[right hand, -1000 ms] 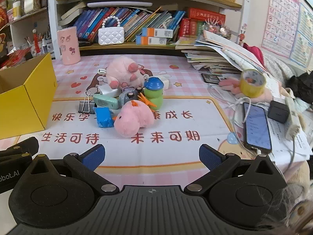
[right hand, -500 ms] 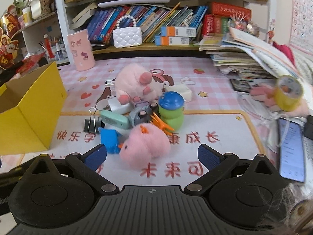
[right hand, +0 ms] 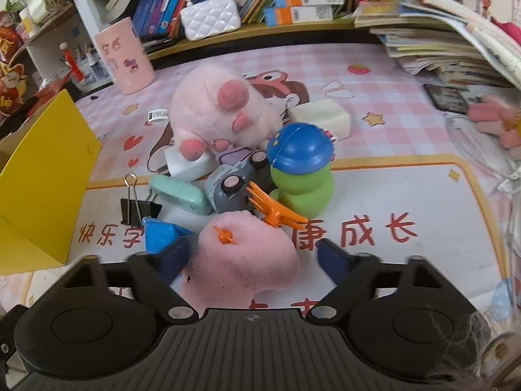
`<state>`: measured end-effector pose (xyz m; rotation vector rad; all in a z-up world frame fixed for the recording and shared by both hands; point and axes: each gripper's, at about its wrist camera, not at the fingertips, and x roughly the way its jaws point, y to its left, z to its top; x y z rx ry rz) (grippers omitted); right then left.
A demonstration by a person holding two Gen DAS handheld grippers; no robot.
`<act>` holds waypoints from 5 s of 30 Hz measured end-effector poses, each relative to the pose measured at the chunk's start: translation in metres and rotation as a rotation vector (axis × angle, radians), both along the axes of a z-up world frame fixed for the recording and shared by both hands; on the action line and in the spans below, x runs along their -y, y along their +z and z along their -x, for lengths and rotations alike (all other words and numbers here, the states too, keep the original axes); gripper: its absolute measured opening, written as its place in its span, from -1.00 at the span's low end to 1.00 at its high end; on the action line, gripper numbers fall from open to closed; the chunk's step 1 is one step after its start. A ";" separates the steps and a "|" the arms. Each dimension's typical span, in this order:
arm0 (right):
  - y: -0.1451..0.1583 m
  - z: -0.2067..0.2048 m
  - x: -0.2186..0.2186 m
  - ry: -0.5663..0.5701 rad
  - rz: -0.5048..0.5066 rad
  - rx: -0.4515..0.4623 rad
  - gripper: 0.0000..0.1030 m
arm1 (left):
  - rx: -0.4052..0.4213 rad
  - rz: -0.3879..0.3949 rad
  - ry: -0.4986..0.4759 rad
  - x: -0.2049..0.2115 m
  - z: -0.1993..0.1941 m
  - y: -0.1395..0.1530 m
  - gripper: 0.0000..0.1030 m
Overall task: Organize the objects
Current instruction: 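Grasp the pink plush pig with the right tool while the left tool grasps the blue eraser, then carry the pig and eraser with both tools over the yellow box, then open both tools to drop the eraser and pig into the box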
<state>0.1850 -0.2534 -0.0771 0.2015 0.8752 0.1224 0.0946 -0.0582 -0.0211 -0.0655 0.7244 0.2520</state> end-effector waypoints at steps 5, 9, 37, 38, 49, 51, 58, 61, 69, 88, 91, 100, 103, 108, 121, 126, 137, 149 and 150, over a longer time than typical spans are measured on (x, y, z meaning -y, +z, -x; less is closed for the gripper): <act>0.009 0.002 0.017 0.037 -0.053 0.001 0.18 | -0.025 0.080 -0.058 0.011 -0.020 -0.005 1.00; 0.028 0.015 0.041 0.032 -0.058 0.056 0.18 | -0.044 0.122 -0.109 0.027 -0.049 -0.015 0.98; 0.054 0.075 0.006 0.072 0.048 0.206 0.17 | -0.049 0.134 -0.206 -0.007 -0.012 -0.013 -0.47; 0.054 0.076 -0.002 0.079 0.045 0.198 0.17 | -0.051 0.137 -0.192 -0.015 -0.006 -0.013 -0.47; 0.050 0.108 -0.110 0.249 0.030 0.134 0.17 | -0.046 0.136 -0.028 -0.114 0.054 -0.009 -0.48; 0.049 0.116 -0.127 0.269 0.036 0.131 0.17 | -0.053 0.143 -0.020 -0.127 0.062 -0.011 -0.48; 0.048 0.140 -0.166 0.263 0.044 0.126 0.17 | -0.052 0.145 -0.044 -0.156 0.081 -0.013 -0.48; 0.047 0.148 -0.177 0.257 0.047 0.125 0.17 | -0.046 0.142 -0.066 -0.164 0.086 -0.013 -0.48; 0.049 0.162 -0.198 0.232 0.046 0.140 0.17 | -0.013 0.135 -0.111 -0.183 0.094 -0.009 -0.48; 0.057 0.169 -0.223 0.212 0.071 0.147 0.17 | 0.047 0.137 -0.188 -0.203 0.098 0.005 -0.48; 0.066 0.162 -0.227 0.216 0.060 0.160 0.17 | 0.098 0.158 -0.177 -0.207 0.097 0.017 -0.48; 0.143 0.106 -0.239 0.234 0.002 0.399 0.17 | 0.316 0.208 -0.127 -0.222 0.044 0.080 -0.48; 0.156 0.076 -0.243 0.231 0.000 0.438 0.17 | 0.357 0.233 -0.113 -0.225 0.016 0.091 -0.48; 0.154 0.022 -0.251 0.259 0.043 0.440 0.17 | 0.352 0.241 -0.085 -0.225 -0.033 0.088 -0.48; 0.074 -0.068 -0.283 0.590 0.366 0.345 0.17 | 0.138 0.196 -0.016 -0.212 -0.115 0.031 -0.48; 0.067 -0.088 -0.292 0.686 0.384 0.311 0.17 | 0.087 0.154 -0.004 -0.211 -0.131 0.022 -0.48; 0.061 -0.096 -0.307 0.852 0.440 0.279 0.18 | 0.016 0.109 0.010 -0.211 -0.143 0.010 -0.42; 0.084 -0.084 -0.278 0.754 0.323 0.364 0.59 | 0.192 0.081 0.004 -0.207 -0.108 0.047 0.50; 0.088 -0.081 -0.273 0.739 0.303 0.364 0.59 | 0.215 0.084 0.009 -0.208 -0.101 0.053 0.52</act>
